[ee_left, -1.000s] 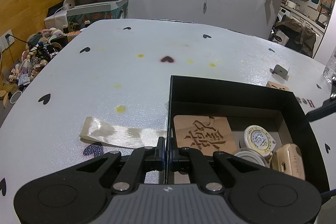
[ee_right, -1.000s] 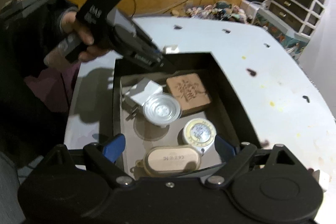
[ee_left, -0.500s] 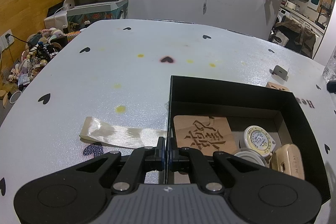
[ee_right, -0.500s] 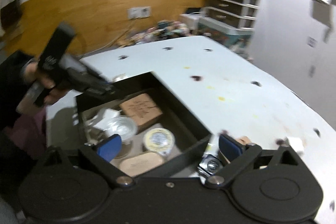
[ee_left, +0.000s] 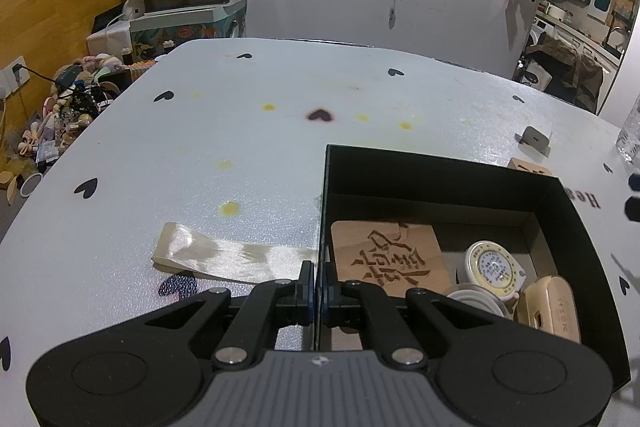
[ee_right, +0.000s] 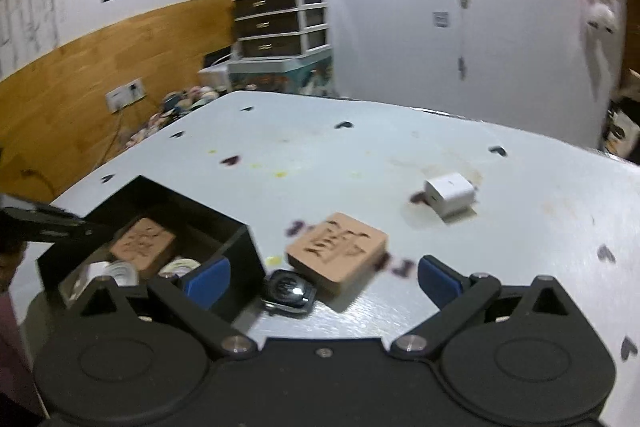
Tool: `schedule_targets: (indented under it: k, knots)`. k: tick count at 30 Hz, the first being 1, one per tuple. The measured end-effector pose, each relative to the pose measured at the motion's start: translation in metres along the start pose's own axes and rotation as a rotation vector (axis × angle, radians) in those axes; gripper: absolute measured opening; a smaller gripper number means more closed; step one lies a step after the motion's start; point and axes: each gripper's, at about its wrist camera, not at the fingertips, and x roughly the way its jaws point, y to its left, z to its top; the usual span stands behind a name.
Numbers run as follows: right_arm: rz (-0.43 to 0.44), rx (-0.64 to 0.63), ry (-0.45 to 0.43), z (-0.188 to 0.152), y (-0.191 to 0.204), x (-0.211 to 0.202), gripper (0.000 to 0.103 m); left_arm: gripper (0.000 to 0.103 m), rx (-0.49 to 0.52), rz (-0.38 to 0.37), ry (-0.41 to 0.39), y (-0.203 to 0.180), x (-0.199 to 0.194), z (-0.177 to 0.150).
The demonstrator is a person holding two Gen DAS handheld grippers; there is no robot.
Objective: Organize rigid objects
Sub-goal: 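Move the right gripper to the black smartwatch and grasp it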
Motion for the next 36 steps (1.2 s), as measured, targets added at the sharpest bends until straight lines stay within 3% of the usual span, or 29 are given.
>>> schedule_targets:
  k: [4,8,10,24,29,36]
  knots:
    - [-0.014,0.059,0.008,-0.013,-0.011,0.012,0.094,0.003,-0.002,0.001,-0.003,0.0,0.0,0.0]
    - [0.018,0.086,0.037,-0.022,-0.012,0.026,0.075,0.003,-0.005,0.001,-0.005,0.0,0.0,-0.001]
    - [0.04,0.063,0.05,-0.025,-0.007,0.033,0.07,0.003,-0.01,-0.002,-0.008,0.001,0.0,-0.001]
    - [0.09,-0.04,0.092,-0.028,0.016,0.067,0.06,0.003,-0.029,-0.006,-0.03,0.001,-0.001,-0.004]
    - [0.101,-0.078,0.08,-0.027,0.016,0.071,0.049,0.003,-0.045,-0.004,-0.039,0.002,-0.002,-0.006]
    - [0.104,-0.095,0.061,-0.034,0.009,0.061,0.048,0.004,-0.064,-0.002,-0.053,0.002,-0.003,-0.008]
